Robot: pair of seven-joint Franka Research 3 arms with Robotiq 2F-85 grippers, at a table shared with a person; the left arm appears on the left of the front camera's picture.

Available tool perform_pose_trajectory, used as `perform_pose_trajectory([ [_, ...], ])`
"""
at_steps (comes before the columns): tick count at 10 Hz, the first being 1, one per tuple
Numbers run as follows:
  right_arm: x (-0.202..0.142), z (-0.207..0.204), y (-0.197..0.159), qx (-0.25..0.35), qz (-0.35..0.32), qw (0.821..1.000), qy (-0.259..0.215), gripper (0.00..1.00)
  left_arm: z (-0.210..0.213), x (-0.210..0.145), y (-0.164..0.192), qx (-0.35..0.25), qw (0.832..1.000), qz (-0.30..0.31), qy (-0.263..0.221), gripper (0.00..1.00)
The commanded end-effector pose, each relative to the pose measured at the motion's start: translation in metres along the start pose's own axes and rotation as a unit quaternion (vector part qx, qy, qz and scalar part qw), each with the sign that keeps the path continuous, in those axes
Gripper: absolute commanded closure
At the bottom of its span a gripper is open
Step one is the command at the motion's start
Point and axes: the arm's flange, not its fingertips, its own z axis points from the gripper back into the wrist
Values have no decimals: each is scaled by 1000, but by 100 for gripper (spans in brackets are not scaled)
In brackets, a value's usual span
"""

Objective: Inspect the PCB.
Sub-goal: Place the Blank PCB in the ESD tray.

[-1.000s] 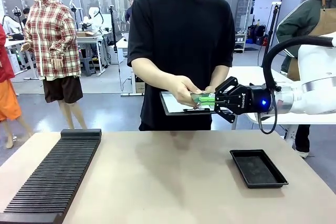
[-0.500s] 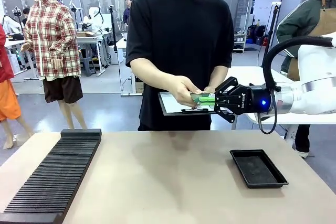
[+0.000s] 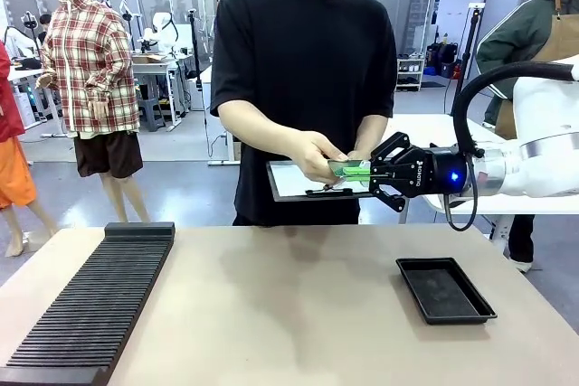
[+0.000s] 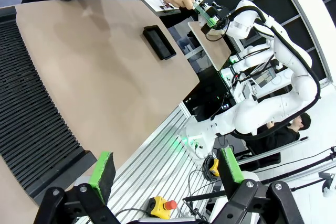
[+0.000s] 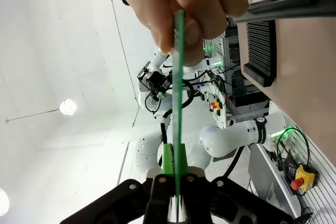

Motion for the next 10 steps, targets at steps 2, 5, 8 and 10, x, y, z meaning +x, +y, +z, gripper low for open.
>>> perform_pose_trajectory([
  [2,2,-2,4,0,4,1000,2,100,0,0,0,8,1000,0,2,0],
  [5,2,-2,4,0,4,1000,2,100,0,0,0,8,1000,0,2,0],
  [8,2,-2,4,0,4,1000,2,100,0,0,0,8,1000,0,2,0],
  [10,2,-2,4,0,4,1000,2,100,0,0,0,8,1000,0,2,0],
])
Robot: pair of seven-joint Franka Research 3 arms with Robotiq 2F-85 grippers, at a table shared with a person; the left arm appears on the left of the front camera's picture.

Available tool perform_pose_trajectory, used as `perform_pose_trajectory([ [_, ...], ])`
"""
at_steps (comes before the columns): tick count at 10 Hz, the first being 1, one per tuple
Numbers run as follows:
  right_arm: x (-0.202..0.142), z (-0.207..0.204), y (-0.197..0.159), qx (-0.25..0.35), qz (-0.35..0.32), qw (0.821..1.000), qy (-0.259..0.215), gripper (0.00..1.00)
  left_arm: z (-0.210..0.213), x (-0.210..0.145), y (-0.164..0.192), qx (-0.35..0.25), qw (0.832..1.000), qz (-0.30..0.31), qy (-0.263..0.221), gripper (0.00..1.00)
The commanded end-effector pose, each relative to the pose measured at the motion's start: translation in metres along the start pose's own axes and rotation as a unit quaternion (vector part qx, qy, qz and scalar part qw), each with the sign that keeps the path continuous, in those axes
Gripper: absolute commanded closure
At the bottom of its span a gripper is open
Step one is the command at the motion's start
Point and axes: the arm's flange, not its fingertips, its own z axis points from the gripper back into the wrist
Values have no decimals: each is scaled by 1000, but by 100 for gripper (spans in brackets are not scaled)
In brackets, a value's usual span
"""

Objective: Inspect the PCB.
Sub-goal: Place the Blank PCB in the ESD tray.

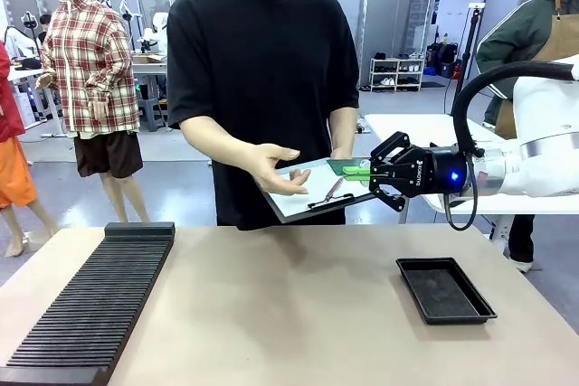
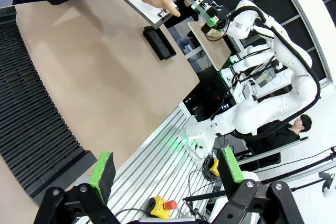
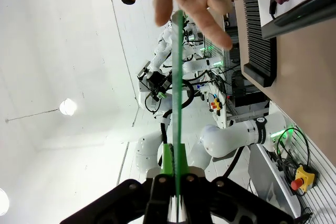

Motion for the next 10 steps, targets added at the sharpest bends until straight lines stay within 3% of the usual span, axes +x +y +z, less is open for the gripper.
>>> perform_pose_trajectory([
  [1,2,-2,3,0,3,1000,2,100,0,0,0,8,1000,0,2,0],
  [7,0,0,0,0,0,1000,0,97,0,0,0,8,1000,0,2,0],
  [10,-33,53,-10,-166,37,984,-52,97,0,0,0,8,1000,0,2,0],
])
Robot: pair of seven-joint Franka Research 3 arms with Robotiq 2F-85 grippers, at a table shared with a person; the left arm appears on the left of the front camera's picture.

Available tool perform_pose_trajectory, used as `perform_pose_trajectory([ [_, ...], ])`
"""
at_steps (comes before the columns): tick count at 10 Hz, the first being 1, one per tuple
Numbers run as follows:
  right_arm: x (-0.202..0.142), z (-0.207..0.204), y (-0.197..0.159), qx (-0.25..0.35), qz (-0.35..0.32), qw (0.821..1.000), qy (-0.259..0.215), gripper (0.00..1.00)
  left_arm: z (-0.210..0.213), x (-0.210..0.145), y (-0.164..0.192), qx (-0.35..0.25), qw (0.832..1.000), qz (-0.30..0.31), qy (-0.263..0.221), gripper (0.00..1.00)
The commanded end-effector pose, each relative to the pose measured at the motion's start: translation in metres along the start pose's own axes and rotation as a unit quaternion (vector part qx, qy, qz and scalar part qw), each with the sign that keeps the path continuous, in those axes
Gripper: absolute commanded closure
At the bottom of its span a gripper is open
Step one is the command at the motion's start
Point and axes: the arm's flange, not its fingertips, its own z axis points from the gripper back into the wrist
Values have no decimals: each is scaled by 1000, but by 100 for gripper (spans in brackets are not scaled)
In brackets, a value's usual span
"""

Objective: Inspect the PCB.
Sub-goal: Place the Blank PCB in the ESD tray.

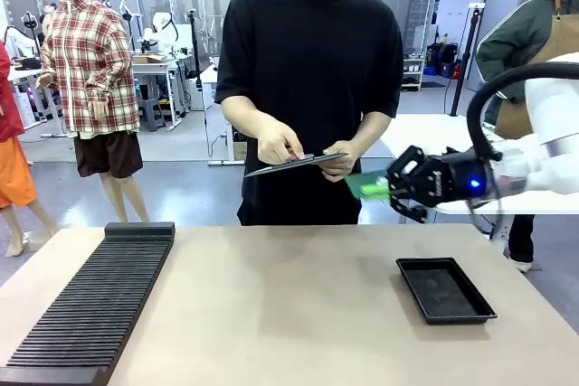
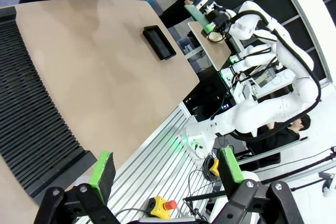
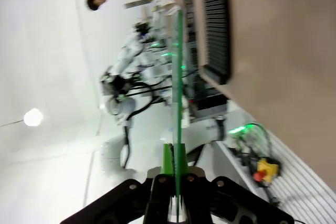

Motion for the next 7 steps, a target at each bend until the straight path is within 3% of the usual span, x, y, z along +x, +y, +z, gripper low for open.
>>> perform_pose_trajectory([
  [1,-26,30,-9,-118,18,992,-40,97,0,0,0,8,1000,0,2,0],
  [4,-21,63,-27,-227,31,970,-80,97,0,0,0,8,1000,0,2,0],
  [7,6,73,-60,-299,50,952,-48,97,0,0,0,8,1000,0,2,0],
])
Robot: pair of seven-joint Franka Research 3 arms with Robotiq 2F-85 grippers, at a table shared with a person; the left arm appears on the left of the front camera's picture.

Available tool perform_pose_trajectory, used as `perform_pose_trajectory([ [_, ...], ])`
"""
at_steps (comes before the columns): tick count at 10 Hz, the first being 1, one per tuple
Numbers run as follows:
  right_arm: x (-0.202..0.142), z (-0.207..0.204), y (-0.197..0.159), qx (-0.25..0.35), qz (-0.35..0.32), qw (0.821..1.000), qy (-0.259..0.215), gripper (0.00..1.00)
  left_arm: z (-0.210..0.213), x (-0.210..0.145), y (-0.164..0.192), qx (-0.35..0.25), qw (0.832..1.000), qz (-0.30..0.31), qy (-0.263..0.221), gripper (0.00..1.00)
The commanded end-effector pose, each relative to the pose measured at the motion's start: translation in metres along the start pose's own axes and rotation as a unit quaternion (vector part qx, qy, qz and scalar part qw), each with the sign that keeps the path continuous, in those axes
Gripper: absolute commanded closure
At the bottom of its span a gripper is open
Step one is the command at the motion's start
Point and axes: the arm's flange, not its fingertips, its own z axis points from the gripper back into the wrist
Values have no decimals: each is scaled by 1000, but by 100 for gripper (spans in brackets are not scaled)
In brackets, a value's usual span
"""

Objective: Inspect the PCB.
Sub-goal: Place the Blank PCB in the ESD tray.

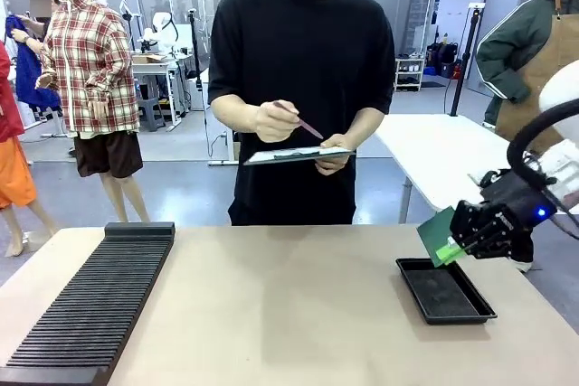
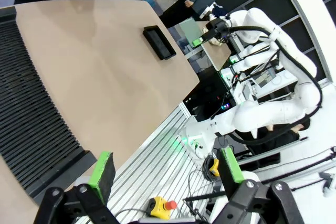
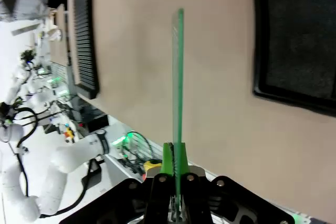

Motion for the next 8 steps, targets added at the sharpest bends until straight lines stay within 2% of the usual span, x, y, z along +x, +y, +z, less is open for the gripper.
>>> perform_pose_trajectory([
  [1,22,-15,-21,-33,15,999,0,97,0,0,0,8,1000,0,2,0],
  [5,50,-41,-51,-76,9,996,-34,97,0,0,0,8,1000,0,2,0],
  [8,73,-65,-69,-73,3,997,-24,97,0,0,0,8,1000,0,2,0],
])
